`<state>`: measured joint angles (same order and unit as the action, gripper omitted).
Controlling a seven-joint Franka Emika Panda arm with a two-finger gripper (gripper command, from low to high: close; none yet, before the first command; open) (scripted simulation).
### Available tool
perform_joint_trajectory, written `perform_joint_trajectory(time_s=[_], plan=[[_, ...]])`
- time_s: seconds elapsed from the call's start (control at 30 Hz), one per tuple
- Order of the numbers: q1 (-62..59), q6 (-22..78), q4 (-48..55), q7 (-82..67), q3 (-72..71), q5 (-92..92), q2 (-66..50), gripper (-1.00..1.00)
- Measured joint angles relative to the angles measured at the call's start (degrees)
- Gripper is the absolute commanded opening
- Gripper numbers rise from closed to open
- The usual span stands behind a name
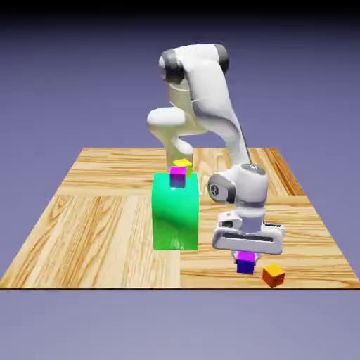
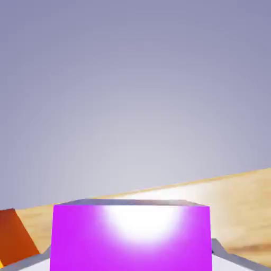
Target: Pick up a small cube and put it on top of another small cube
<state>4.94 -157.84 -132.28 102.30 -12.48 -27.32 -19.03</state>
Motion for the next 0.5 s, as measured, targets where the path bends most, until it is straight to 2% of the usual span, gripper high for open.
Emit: perform_joint_trajectory(time_s=[0.5], plan=[[-16.7,27.7,-7.8,30.2,-7.6,18.4,31.1,-1.00]])
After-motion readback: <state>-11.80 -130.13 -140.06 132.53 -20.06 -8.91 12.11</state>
